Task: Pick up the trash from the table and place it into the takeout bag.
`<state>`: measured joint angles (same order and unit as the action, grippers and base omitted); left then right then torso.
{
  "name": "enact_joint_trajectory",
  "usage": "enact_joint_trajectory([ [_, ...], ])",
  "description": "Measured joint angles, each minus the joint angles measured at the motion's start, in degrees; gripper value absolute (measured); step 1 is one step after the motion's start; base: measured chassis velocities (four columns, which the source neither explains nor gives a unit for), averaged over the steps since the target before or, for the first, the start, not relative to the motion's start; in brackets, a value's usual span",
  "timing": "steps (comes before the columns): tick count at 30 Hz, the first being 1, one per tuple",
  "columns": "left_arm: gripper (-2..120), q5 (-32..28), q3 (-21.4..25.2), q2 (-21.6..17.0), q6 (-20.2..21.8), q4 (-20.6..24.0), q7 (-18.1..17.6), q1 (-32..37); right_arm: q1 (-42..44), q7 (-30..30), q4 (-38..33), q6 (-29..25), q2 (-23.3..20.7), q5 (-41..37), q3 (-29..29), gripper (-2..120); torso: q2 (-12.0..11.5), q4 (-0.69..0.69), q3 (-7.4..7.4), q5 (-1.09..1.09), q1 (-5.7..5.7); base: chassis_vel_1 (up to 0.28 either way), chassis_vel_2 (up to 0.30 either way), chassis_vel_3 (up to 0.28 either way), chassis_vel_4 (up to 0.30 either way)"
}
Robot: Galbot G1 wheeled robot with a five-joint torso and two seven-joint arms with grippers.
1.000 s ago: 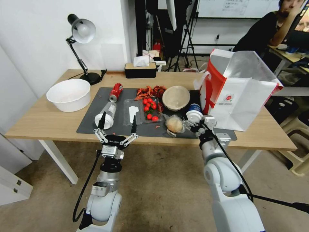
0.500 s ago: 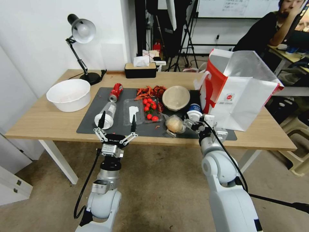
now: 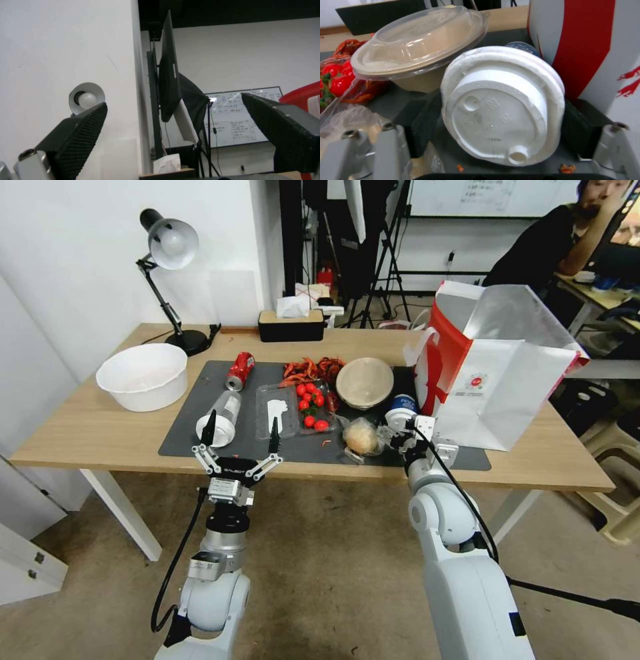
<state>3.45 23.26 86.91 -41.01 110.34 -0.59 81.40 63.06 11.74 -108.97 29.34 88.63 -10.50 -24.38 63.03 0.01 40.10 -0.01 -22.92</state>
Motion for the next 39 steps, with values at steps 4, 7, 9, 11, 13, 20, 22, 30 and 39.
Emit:
enact_joint_trajectory([
  [4,100,0.0,0.0,0.1,0.0,0.0,0.0,0.0,0.2,-0.1,0.0,-0.1,0.0,0.1,-0.1,69,0.0,0.00,0.00,0.00,0.00,0.000,0.000,0.000,0.000],
  [7,100,0.1,0.0,0.1,0.0,0.1,0.0,0.1,0.7,-0.5,-0.7,-0.1,0.0,0.3,0.0,60,0.0,-0.01,0.00,0.00,0.00,0.000,0.000,0.000,0.000],
  [9,100,0.1,0.0,0.1,-0.1,0.2,0.0,0.1,1.0,-1.0,-1.1,-0.3,-0.1,0.4,0.2,59,0.0,-0.02,0.00,0.00,0.00,0.000,0.000,0.000,0.000],
  [11,100,0.1,-0.1,0.2,-0.1,0.2,0.0,0.2,2.2,-3.5,-2.1,-2.7,-0.3,1.3,1.3,58,0.0,-0.01,0.01,0.03,0.00,0.000,0.000,0.000,0.000],
  [13,100,0.1,-0.1,0.2,-0.1,0.3,0.0,0.3,2.9,-5.3,-3.2,-4.3,-0.3,2.4,2.0,58,0.0,0.00,0.00,0.01,0.00,0.000,0.000,0.000,0.000],
  [20,100,0.5,-0.3,0.5,-0.1,0.7,0.0,0.4,4.9,-15.2,-13.0,-12.7,-1.1,5.8,4.6,58,0.0,-0.01,0.01,0.00,0.00,0.000,0.000,0.000,0.000],
  [22,100,0.6,-0.3,0.6,-0.1,0.7,0.0,0.5,4.8,-17.9,-15.5,-13.9,-1.3,5.9,4.5,58,0.0,0.00,0.00,0.00,0.00,0.000,0.000,0.000,0.000],
  [30,100,1.0,-0.5,0.7,-0.1,1.3,0.2,0.8,-0.9,-16.6,-27.6,-11.1,-3.0,0.6,-3.9,58,0.0,-0.01,0.00,0.01,0.00,0.000,0.000,0.000,0.000],
  [39,100,1.1,-0.5,0.8,-0.4,1.3,0.4,1.1,-11.9,-4.1,-19.2,1.5,-8.1,-11.1,-12.3,58,0.0,0.00,0.01,0.03,-0.01,0.000,0.000,0.000,0.000],
])
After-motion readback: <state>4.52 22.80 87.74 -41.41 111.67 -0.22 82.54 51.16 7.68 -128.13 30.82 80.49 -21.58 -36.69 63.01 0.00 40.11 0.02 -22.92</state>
